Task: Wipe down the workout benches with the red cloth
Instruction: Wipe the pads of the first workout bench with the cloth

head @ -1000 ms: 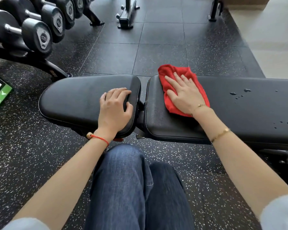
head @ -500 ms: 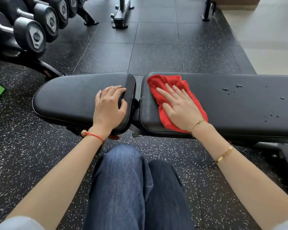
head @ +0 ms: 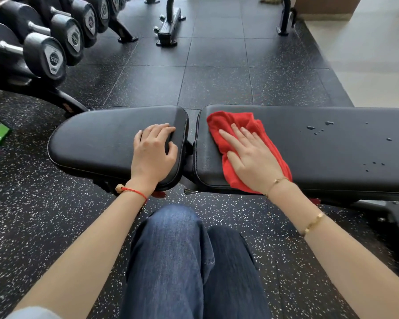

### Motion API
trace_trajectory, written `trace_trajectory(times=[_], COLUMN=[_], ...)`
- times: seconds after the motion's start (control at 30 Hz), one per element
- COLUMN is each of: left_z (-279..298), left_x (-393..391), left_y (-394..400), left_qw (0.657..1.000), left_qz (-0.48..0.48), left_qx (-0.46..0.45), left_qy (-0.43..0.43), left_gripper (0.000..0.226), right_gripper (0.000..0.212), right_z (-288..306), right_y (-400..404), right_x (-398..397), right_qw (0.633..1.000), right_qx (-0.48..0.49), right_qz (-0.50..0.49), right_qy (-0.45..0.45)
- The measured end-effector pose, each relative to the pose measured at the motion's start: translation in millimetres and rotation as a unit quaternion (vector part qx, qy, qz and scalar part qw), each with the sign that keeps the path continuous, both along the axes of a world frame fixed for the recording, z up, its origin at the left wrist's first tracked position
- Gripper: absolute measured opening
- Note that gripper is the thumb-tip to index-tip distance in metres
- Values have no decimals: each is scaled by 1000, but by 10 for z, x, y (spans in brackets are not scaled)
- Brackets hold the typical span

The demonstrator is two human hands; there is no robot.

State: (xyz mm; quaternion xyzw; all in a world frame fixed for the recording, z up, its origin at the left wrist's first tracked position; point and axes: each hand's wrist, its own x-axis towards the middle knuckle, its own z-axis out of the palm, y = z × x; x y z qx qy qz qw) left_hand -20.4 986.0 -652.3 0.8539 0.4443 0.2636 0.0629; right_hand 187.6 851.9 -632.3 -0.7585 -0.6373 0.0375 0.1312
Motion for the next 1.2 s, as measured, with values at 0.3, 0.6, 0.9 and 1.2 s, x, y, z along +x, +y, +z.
trace_trajectory(times=[0.3,0.6,0.9,1.2], left_z=[18,54,337,103], left_x=[16,5,708,1208], left_y=[-9,-22,-318,-599], left_qw=[1000,1000,994,990], left_qz=[6,-11,-82,-134], left_qx=[6,-11,-56,-41], left_qy=[-3,12,-42,18], left_gripper=[37,36,40,37], right_gripper=[55,55,55,54], right_z=[91,-9,104,31], right_y=[678,27,415,-472], right_x=[393,76,815,824], right_qw=[989,1000,984,993], right_qx=[-34,2,-46,-8], right_qz=[-144,-21,-171,-112], right_qy=[7,-1,16,18])
